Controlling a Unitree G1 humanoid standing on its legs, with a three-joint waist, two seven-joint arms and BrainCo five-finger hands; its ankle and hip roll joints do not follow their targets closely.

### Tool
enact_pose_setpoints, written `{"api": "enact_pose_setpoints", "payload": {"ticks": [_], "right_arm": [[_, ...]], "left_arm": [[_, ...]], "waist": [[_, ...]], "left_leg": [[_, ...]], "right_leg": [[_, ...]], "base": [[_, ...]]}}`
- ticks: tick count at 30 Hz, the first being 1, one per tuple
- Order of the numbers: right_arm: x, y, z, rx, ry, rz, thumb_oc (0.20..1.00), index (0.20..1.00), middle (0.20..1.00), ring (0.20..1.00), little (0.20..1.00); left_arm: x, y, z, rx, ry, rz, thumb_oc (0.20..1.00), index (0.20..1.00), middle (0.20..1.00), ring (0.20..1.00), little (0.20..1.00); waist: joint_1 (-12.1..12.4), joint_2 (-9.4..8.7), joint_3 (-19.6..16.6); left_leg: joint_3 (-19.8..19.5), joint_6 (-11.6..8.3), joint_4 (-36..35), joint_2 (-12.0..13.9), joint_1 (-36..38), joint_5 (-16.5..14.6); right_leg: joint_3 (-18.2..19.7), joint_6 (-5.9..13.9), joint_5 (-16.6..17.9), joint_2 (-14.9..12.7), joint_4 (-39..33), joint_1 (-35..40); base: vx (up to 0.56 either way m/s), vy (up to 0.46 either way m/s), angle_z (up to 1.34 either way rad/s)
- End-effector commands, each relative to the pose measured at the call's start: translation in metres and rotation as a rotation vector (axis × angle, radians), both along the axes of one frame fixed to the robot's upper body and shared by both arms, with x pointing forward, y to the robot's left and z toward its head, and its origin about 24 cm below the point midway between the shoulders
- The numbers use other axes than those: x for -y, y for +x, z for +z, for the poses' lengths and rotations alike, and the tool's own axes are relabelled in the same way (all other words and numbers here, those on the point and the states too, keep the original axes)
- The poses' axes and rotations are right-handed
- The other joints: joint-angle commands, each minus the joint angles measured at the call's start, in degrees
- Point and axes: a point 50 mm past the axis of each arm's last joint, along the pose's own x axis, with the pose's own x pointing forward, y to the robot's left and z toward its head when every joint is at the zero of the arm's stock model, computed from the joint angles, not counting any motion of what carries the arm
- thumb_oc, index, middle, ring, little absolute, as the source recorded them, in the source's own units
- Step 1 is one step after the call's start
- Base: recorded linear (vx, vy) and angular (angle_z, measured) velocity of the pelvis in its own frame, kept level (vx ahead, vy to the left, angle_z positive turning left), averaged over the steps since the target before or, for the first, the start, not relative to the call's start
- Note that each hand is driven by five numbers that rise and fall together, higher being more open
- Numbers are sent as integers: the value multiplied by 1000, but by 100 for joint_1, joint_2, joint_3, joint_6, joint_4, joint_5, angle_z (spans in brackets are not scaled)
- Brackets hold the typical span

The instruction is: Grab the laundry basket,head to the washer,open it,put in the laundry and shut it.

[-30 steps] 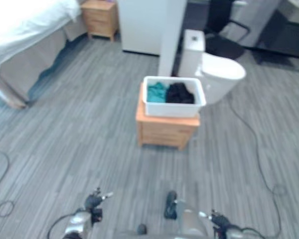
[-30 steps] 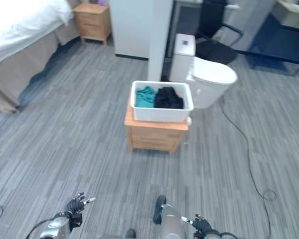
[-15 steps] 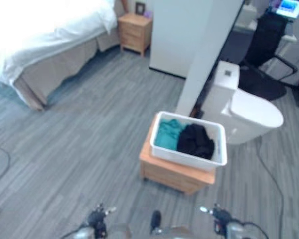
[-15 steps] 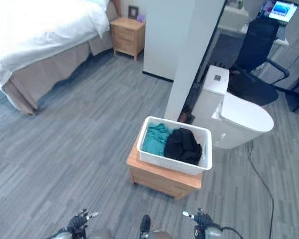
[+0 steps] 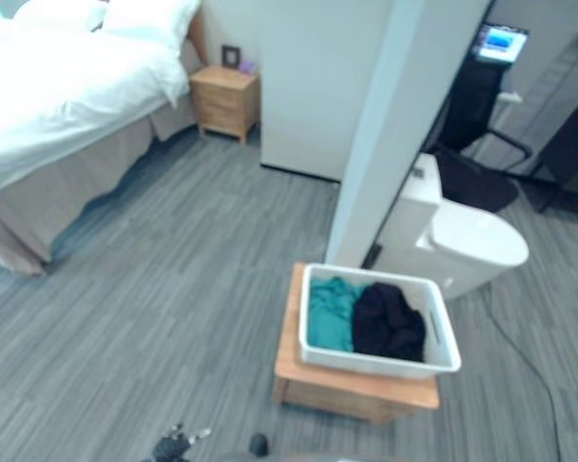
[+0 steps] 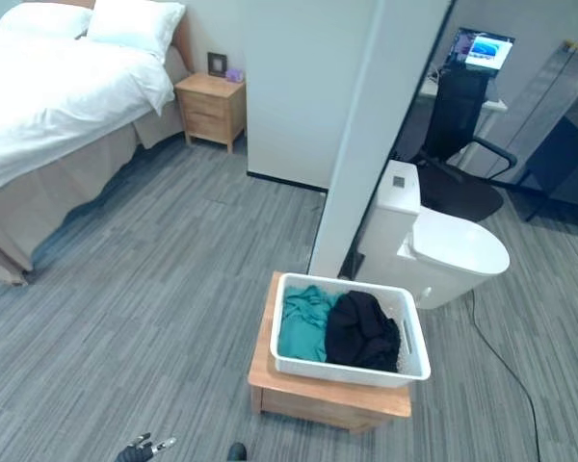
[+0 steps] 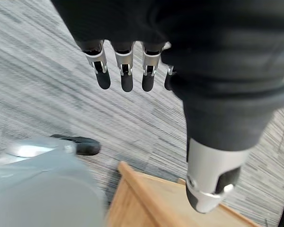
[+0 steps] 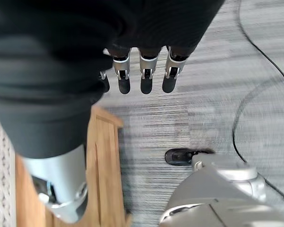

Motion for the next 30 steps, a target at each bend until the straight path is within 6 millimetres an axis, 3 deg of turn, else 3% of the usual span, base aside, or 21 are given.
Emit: {"api": "enact_pose_setpoints", "payload": {"ticks": [1, 3, 4, 7, 8, 9, 10, 11, 13, 14, 17, 19, 20, 21, 22, 24, 25, 27, 30], "right_arm": [[32, 7, 10, 22, -79, -140, 1000, 1000, 1000, 1000, 1000], [47, -4, 15, 26, -107, -261, 1000, 1000, 1000, 1000, 1000], [63, -8, 21, 50, -150, -335, 1000, 1000, 1000, 1000, 1000], [106, 0, 44, 134, -280, -368, 1000, 1000, 1000, 1000, 1000], [106, 0, 44, 133, -281, -368, 1000, 1000, 1000, 1000, 1000], [145, 11, 73, 212, -407, -361, 1000, 1000, 1000, 1000, 1000], [191, 25, 122, 324, -584, -311, 1000, 1000, 1000, 1000, 1000], [211, 37, 155, 386, -693, -236, 1000, 1000, 1000, 1000, 1000], [229, 59, 212, 484, -882, -101, 1000, 1000, 1000, 1000, 1000], [233, 98, 265, 601, -1030, 17, 1000, 1000, 1000, 1000, 1000], [221, 147, 302, 701, -1087, 165, 1000, 1000, 1000, 1000, 1000], [213, 173, 312, 737, -1076, 221, 1000, 1000, 1000, 1000, 1000], [212, 175, 312, 740, -1075, 223, 1000, 1000, 1000, 1000, 1000], [205, 192, 316, 768, -1060, 254, 1000, 1000, 1000, 1000, 1000], [186, 222, 326, 810, -1049, 340, 1000, 1000, 1000, 1000, 1000], [177, 235, 332, 822, -1052, 389, 1000, 1000, 1000, 1000, 1000], [153, 259, 340, 865, -1054, 467, 1000, 1000, 1000, 1000, 1000], [130, 285, 354, 922, -1060, 523, 1000, 1000, 1000, 1000, 1000], [114, 303, 367, 971, -1061, 536, 1000, 1000, 1000, 1000, 1000]], "left_arm": [[7, 25, 6, 121, -29, 58, 1000, 1000, 1000, 1000, 1000], [-3, 31, 17, 213, -36, 122, 1000, 1000, 1000, 1000, 1000], [-12, 43, 34, 345, -43, 160, 1000, 1000, 1000, 1000, 1000], [-31, 57, 66, 526, -21, 247, 1000, 1000, 1000, 1000, 1000], [-30, 56, 66, 524, -22, 248, 1000, 1000, 1000, 1000, 1000], [-44, 69, 94, 634, 44, 232, 1000, 1000, 1000, 1000, 1000], [-53, 85, 123, 741, 83, 176, 1000, 1000, 1000, 1000, 1000], [-57, 91, 142, 808, 104, 150, 1000, 1000, 1000, 1000, 1000], [-62, 104, 166, 876, 134, 86, 1000, 1000, 1000, 1000, 1000], [-53, 128, 188, 948, 90, -13, 1000, 1000, 1000, 1000, 1000], [-37, 148, 201, 960, 17, -140, 1000, 1000, 1000, 1000, 1000], [-27, 157, 202, 930, -1, -224, 1000, 1000, 1000, 1000, 1000], [-27, 157, 203, 932, 0, -220, 1000, 1000, 1000, 1000, 1000], [-21, 164, 205, 923, 10, -272, 1000, 1000, 1000, 1000, 1000], [-12, 172, 205, 903, 23, -332, 1000, 1000, 1000, 1000, 1000], [-8, 175, 203, 887, 22, -352, 1000, 1000, 1000, 1000, 1000], [2, 184, 203, 879, 18, -389, 1000, 1000, 1000, 1000, 1000], [13, 200, 207, 877, 28, -433, 1000, 1000, 1000, 1000, 1000], [19, 216, 215, 900, 53, -449, 1000, 1000, 1000, 1000, 1000]], "waist": [[204, 211, 176], [224, 241, 197], [226, 252, 205], [127, 296, 221], [128, 302, 220], [51, 338, 217], [-53, 403, 250], [-122, 449, 259], [-195, 535, 238], [-248, 653, 257], [-255, 744, 366], [-254, 770, 433], [-267, 768, 441], [-265, 767, 502], [-287, 758, 666], [-300, 748, 759], [-326, 719, 949], [-358, 669, 1201], [-398, 627, 1385]], "left_leg": [[-110, -245, 662, 288, 144, -632], [56, -235, 645, 331, 179, -671], [168, -243, 601, 361, 214, -667], [304, -270, 518, 425, 302, -646], [308, -271, 512, 427, 311, -645], [347, -287, 401, 456, 376, -631], [378, -301, 284, 489, 456, -633], [405, -302, 220, 497, 464, -622], [449, -304, 109, 505, 442, -574], [472, -295, 61, 509, 414, -564], [489, -283, 55, 519, 300, -521], [510, -281, 61, 527, 223, -494], [514, -281, 62, 527, 218, -494], [519, -280, 71, 533, 160, -481], [527, -271, 106, 555, 13, -446], [529, -262, 162, 565, -95, -432], [533, -249, 251, 575, -311, -399], [535, -241, 409, 580, -665, -347], [495, -230, 609, 569, -1062, -314]], "right_leg": [[-9, 348, 331, -5, 104, -217], [-3, 393, 314, -20, 165, -263], [-32, 412, 305, -23, 211, -288], [4, 431, 292, 2, 251, -324], [7, 431, 292, 5, 252, -321], [4, 444, 292, 32, 221, -315], [10, 470, 280, 54, 186, -284], [12, 484, 299, 59, 155, -309], [31, 506, 354, 62, 90, -396], [39, 523, 365, 64, 66, -473], [94, 523, 404, 73, 72, -632], [112, 517, 424, 84, 84, -721], [116, 517, 425, 85, 85, -728], [136, 510, 440, 91, 95, -787], [162, 491, 464, 97, 154, -947], [177, 477, 482, 102, 200, -1056], [229, 446, 518, 101, 298, -1283], [245, 412, 566, 80, 466, -1631], [240, 382, 595, 50, 652, -1979]], "base": [[10, -10, -18], [26, -23, -29], [45, -35, -36], [42, -31, -29], [52, -25, -31], [65, -26, -23], [63, -15, -9], [17, 9, -6], [-13, 50, -9], [-19, 69, -16], [-74, 51, -29], [-54, 34, -23], [-55, 25, -8], [-142, 18, 0], [-206, 18, 2], [-183, 8, -6], [-216, 7, -3], [-301, 0, 2], [-186, -14, 4]]}}
